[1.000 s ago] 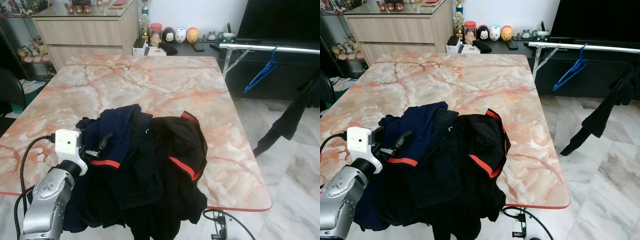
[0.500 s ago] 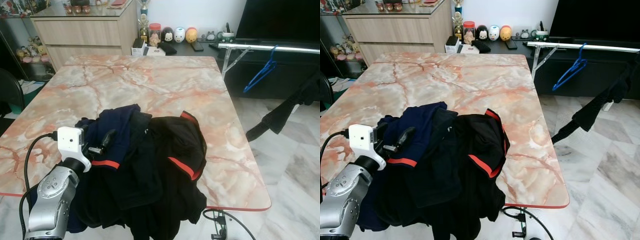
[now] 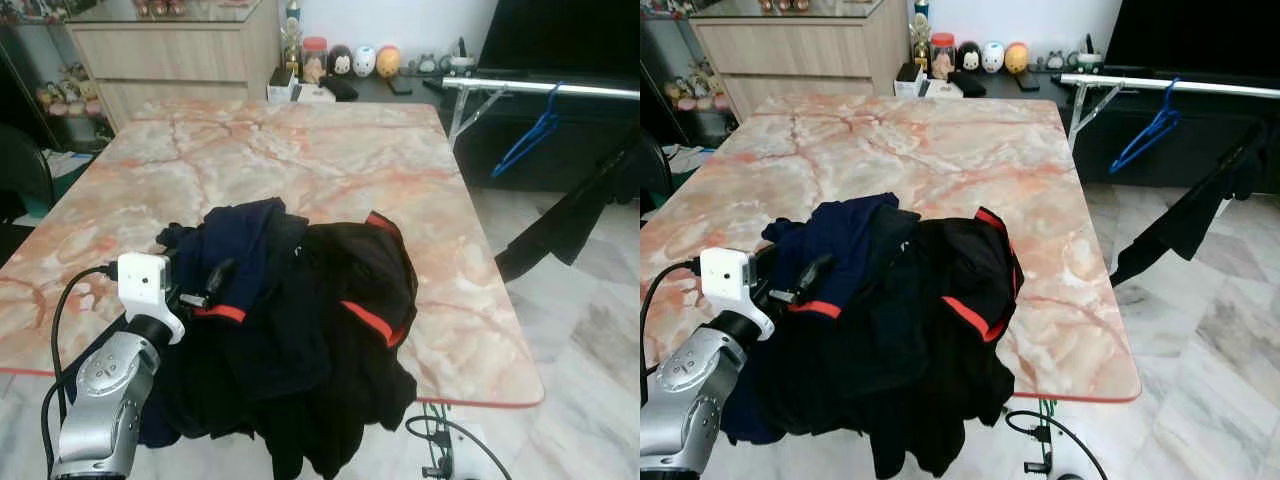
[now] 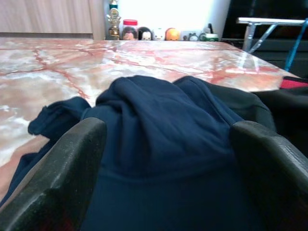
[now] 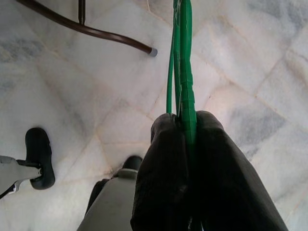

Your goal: Hang hanger

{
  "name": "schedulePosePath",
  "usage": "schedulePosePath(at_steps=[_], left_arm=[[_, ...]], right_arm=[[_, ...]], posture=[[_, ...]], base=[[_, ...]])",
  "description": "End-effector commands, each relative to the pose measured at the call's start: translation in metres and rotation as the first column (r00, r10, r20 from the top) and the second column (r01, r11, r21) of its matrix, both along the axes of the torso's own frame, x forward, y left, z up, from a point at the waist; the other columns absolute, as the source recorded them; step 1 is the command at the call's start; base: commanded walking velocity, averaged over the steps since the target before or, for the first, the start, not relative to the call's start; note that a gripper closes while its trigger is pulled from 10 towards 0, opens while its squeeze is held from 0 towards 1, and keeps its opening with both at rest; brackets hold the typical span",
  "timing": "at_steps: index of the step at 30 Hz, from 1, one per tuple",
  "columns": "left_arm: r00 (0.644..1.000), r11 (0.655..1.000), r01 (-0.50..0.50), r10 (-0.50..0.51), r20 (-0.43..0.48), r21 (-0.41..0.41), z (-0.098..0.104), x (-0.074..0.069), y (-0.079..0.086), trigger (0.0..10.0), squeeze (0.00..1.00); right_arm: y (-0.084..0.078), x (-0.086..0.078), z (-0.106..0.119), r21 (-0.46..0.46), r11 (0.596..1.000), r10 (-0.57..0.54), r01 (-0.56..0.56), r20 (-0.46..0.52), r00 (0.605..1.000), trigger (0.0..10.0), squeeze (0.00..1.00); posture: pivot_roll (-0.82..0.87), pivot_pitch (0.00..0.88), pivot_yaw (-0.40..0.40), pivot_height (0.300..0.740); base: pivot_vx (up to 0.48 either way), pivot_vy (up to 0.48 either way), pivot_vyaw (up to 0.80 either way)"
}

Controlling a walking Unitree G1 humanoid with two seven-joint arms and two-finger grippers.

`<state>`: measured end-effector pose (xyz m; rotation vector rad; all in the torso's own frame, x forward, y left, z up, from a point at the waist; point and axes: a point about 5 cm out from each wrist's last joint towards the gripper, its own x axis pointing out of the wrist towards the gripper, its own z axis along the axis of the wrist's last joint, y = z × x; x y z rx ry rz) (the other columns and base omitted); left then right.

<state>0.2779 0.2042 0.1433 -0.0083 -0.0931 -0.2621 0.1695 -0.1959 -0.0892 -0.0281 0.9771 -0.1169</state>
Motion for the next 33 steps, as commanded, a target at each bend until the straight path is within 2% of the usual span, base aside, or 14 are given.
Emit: schedulePosePath(at_steps=[1, 33], left_arm=[[1.0, 1.0, 0.011, -0.011, 0.01, -0.002, 0.0005, 0.001, -0.0011, 10.0, 0.0], [0.999, 0.999, 0.036, -0.036, 0.008, -0.003, 0.0001, -0.001, -0.0038, 10.0, 0.0]], right_arm=[[-0.0001, -0.0011, -0.0003, 0.004, 1.0, -0.01, 0.01, 0.006, 1.0, 10.0, 0.0], [0.0001, -0.0003, 0.0, 0.007, 1.0, -0.006, 0.006, 0.008, 1.0, 10.0, 0.0]], posture=[[-0.07, 0.0, -0.001, 0.74], [-0.06, 0.0, -0.006, 0.74]], base=[[-0.289, 0.0, 0.0], [-0.265, 0.0, 0.0]])
